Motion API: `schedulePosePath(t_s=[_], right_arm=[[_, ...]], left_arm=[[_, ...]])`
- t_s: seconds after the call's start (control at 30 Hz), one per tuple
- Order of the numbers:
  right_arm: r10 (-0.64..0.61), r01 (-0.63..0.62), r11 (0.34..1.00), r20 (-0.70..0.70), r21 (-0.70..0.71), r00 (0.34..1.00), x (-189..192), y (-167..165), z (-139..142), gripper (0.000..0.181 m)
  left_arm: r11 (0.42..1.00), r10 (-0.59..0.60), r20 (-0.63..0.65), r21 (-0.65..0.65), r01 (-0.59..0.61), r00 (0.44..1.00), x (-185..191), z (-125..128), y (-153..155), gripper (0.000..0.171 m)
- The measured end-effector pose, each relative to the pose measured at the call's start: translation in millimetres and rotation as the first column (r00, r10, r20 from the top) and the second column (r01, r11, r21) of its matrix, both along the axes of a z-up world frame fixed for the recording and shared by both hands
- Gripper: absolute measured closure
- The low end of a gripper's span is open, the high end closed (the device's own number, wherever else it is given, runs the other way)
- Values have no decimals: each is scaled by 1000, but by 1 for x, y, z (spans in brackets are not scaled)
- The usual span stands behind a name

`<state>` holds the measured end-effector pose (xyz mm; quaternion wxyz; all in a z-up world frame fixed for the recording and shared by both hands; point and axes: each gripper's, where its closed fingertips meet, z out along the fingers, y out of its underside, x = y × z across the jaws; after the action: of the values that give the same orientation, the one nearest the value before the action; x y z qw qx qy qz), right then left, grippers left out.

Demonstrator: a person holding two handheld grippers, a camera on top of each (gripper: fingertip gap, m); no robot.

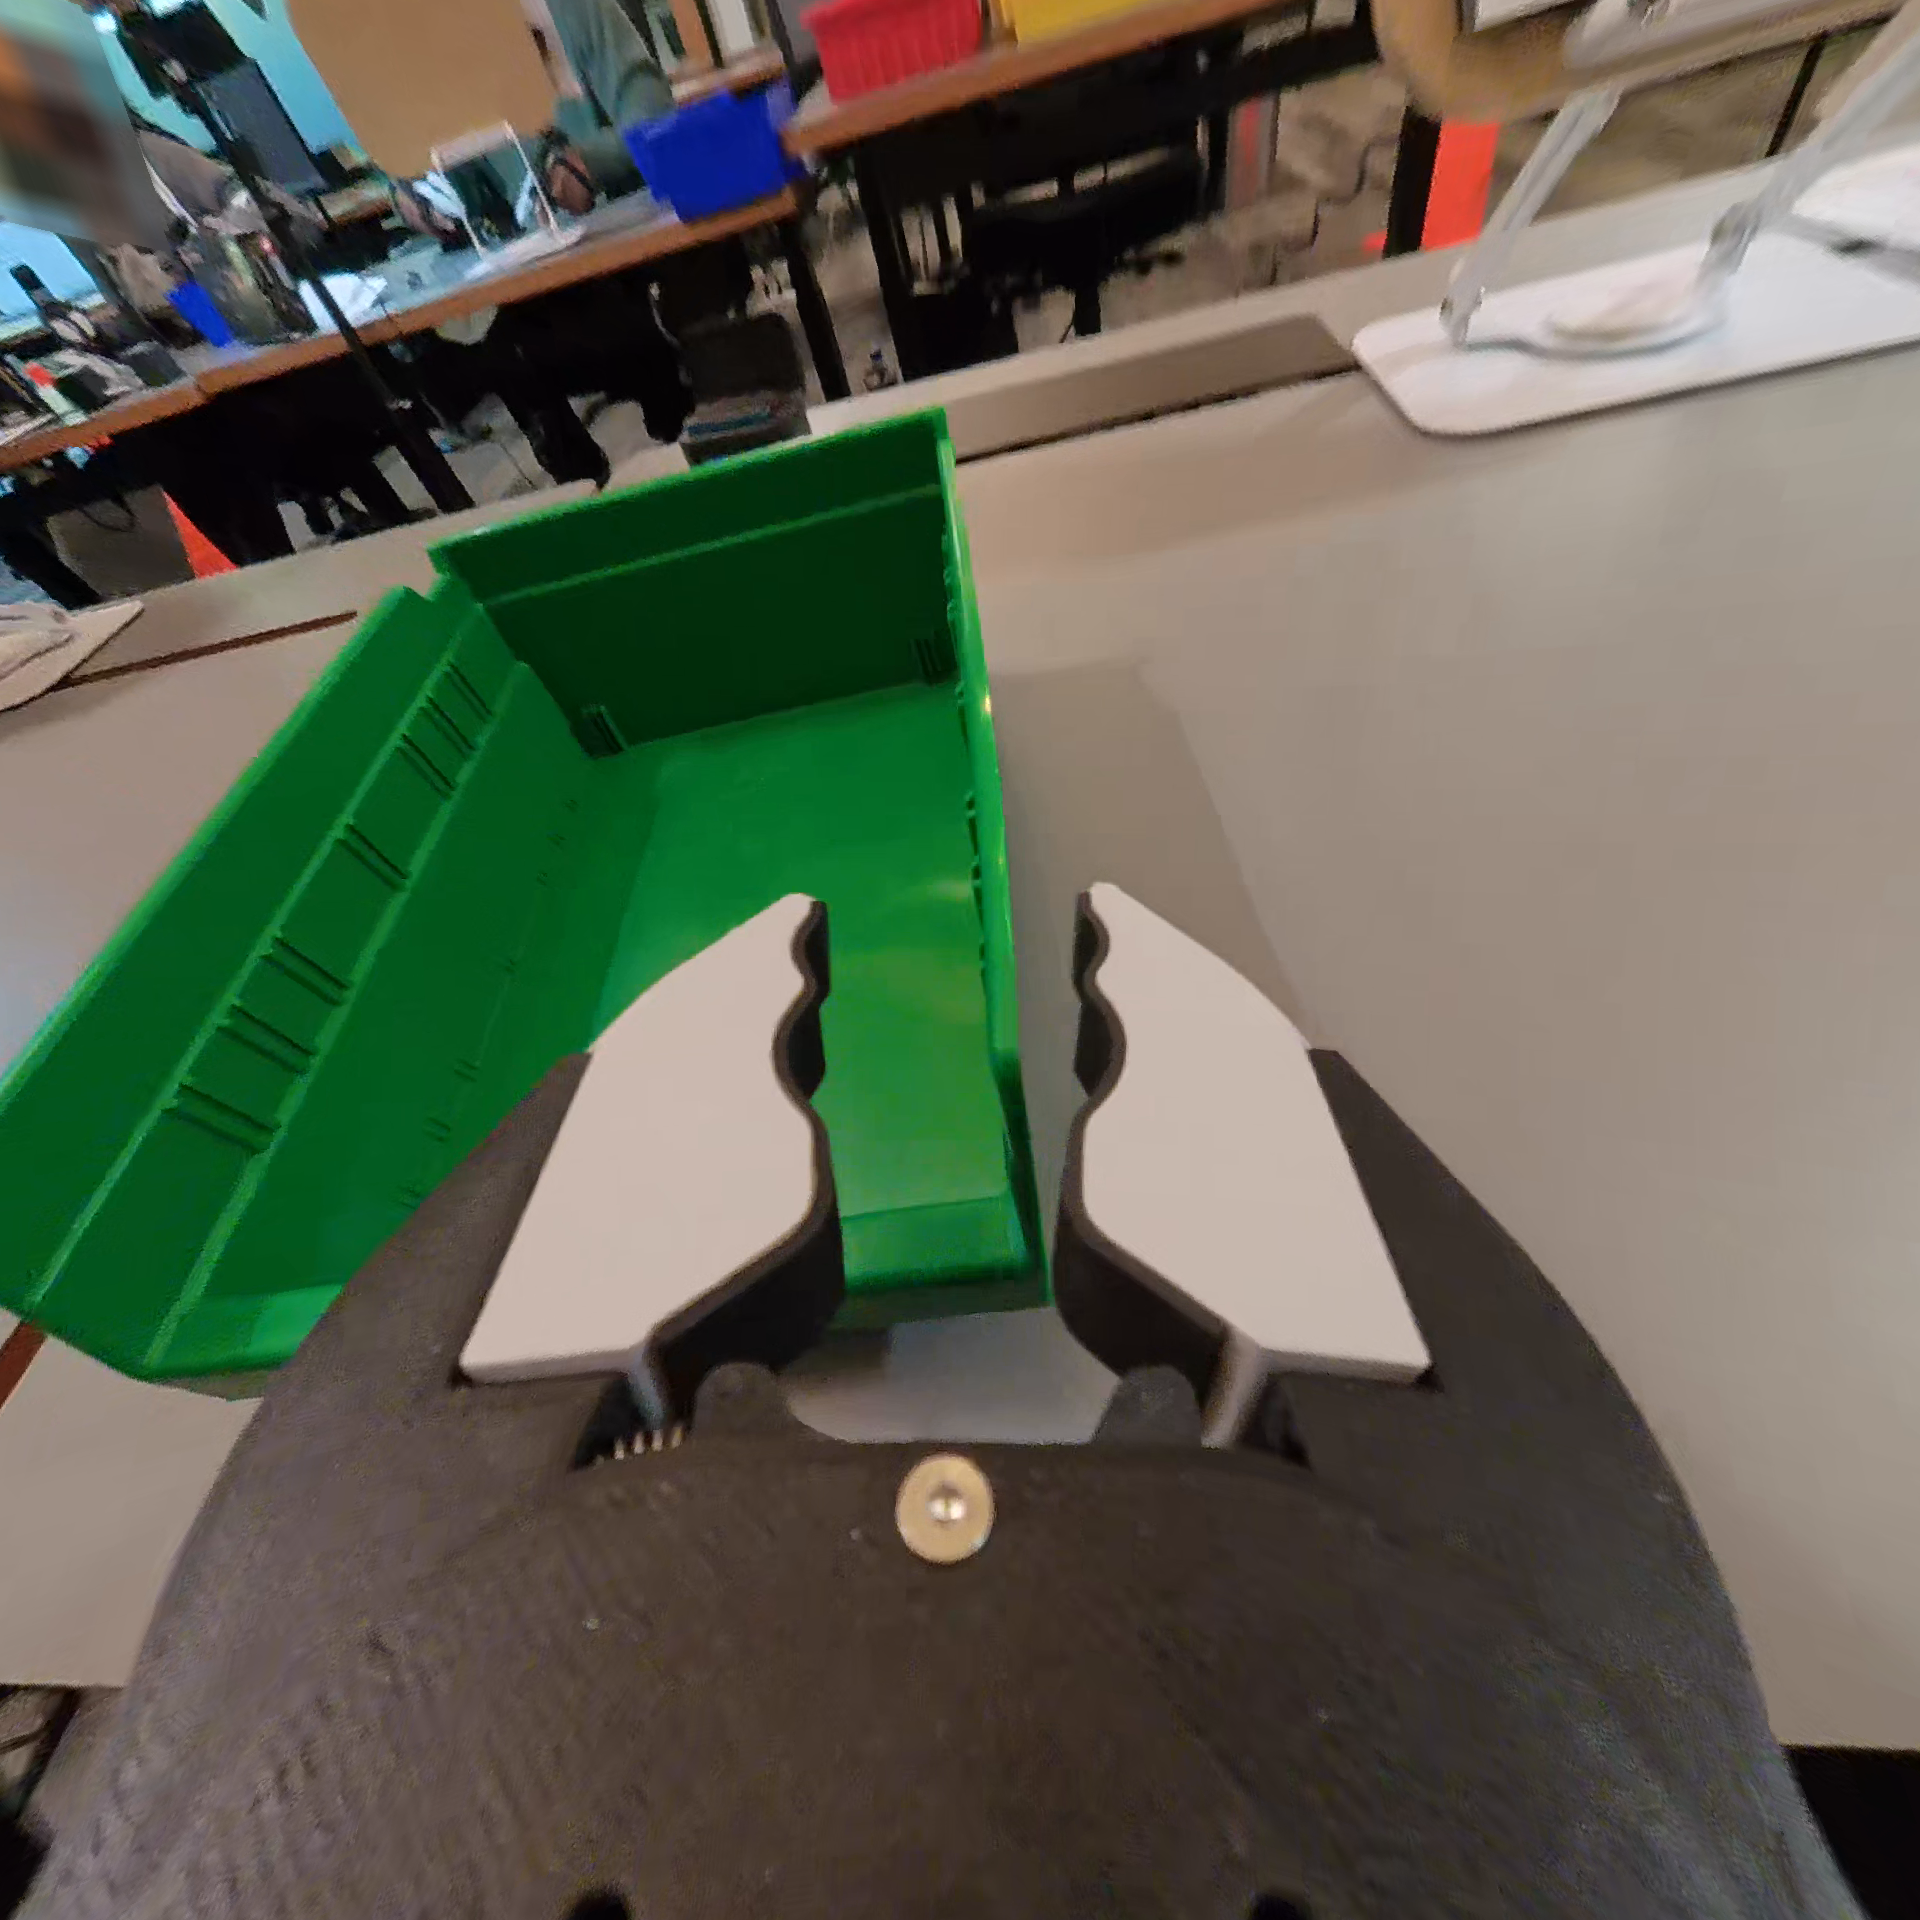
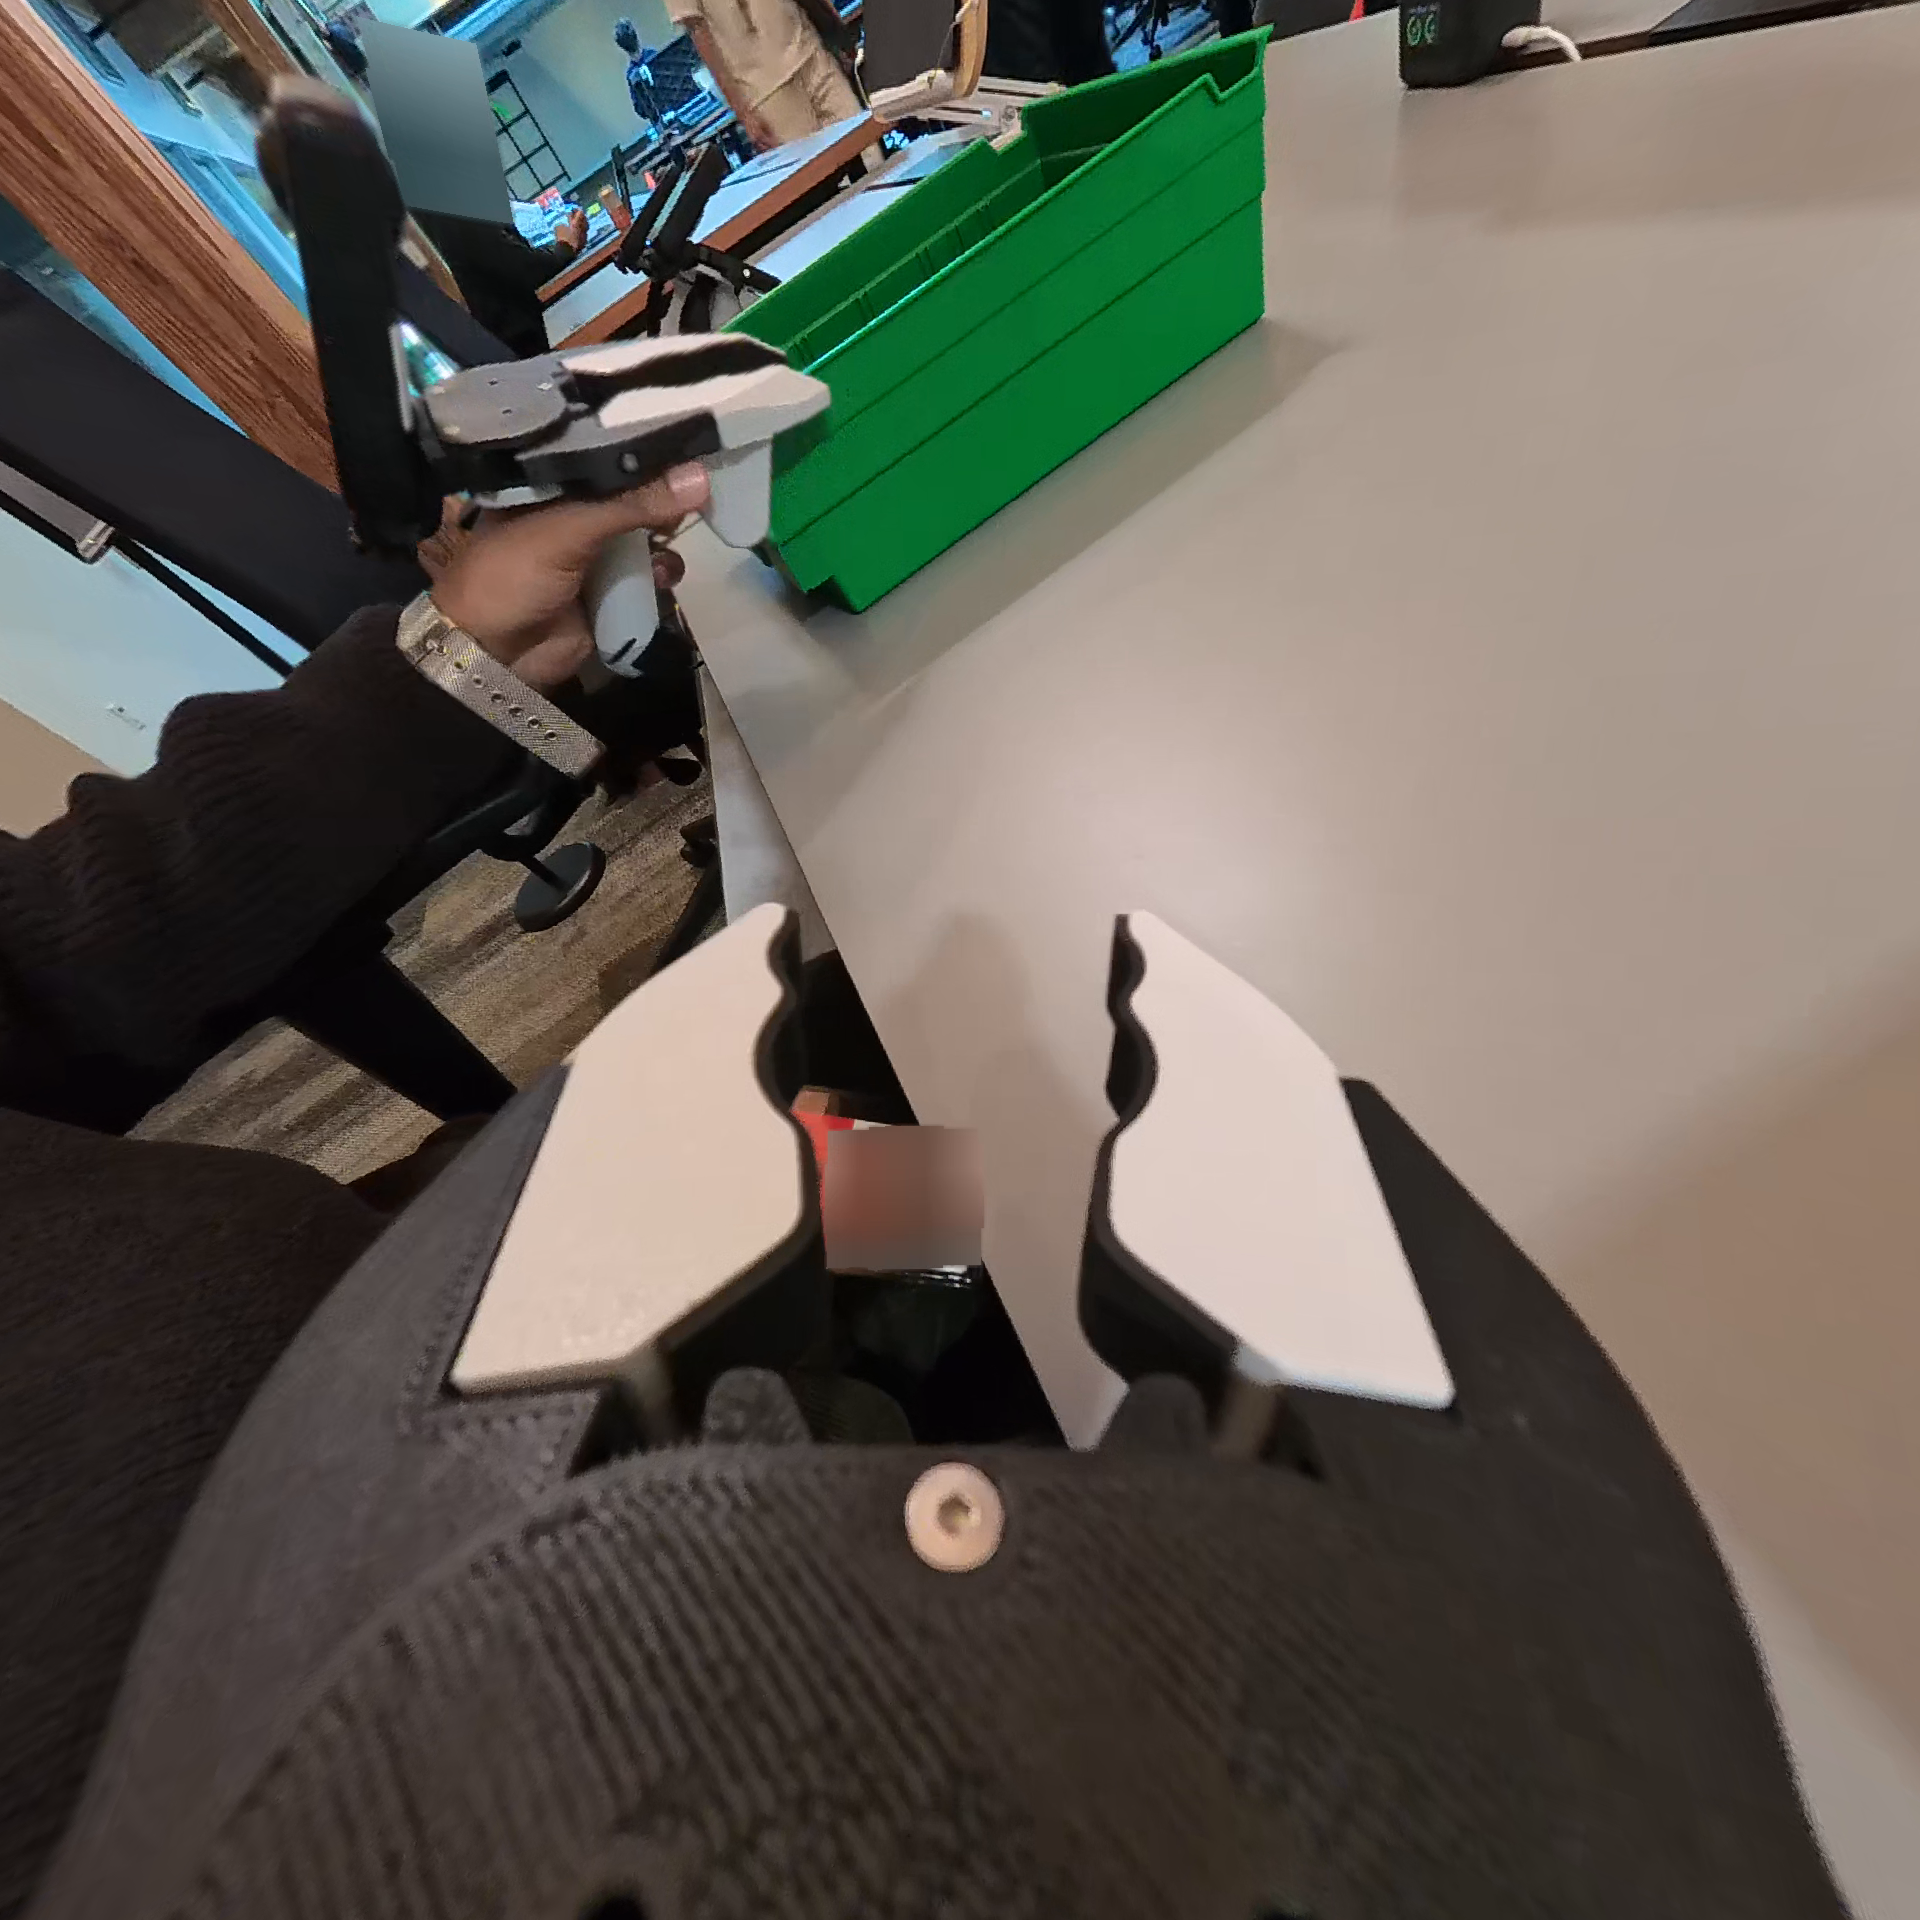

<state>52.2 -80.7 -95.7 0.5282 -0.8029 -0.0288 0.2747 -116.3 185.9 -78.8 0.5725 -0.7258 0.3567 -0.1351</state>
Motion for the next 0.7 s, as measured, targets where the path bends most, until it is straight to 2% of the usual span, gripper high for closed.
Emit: schedulePosePath(t_s=[0.07, 0.2, 0.27, 0.33, 0.4, 0.47, 0.53, 0.57, 0.6, 0.63, 0.7], right_arm=[[10, -10, 1000, 2, 15, 1000, -1, 0, 2, 118], [-8, -3, 992, 88, 127, 996, 0, 1, 15, 99], [-121, 76, 966, 174, 245, 977, 11, 2, 32, 105], [-259, 168, 920, 229, 354, 938, 26, 0, 51, 114], [-376, 227, 865, 278, 447, 884, 39, -8, 69, 114], [-499, 268, 801, 352, 535, 792, 54, -18, 83, 109], [-668, 338, 689, 381, 641, 640, 78, -34, 98, 110], [-744, 373, 618, 359, 692, 564, 90, -45, 105, 115], [-770, 378, 588, 351, 715, 533, 96, -53, 108, 117], [-774, 389, 587, 352, 710, 526, 100, -58, 108, 117], [-795, 472, 561, 282, 680, 538, 114, -67, 108, 118]], left_arm=[[1000, -26, 69, 2, 26, 997, 0, 8, -7, 116], [995, -102, 259, 42, 94, 961, 6, 37, -25, 109], [994, -111, 288, 25, 108, 951, 8, 41, -31, 109], [988, -135, 269, -41, 152, 954, 17, 33, -40, 107], [976, -175, 242, -86, 201, 954, 28, 25, -51, 104], [967, -220, 226, -74, 242, 949, 37, 26, -63, 102], [972, -226, 200, -19, 234, 953, 40, 30, -70, 101], [984, -180, 208, 39, 176, 961, 36, 39, -67, 104], [984, -166, 229, 103, 146, 959, 32, 52, -69, 108], [978, -181, 244, 146, 149, 953, 31, 62, -73, 110], [974, -196, 251, 164, 158, 948, 31, 69, -78, 108]])
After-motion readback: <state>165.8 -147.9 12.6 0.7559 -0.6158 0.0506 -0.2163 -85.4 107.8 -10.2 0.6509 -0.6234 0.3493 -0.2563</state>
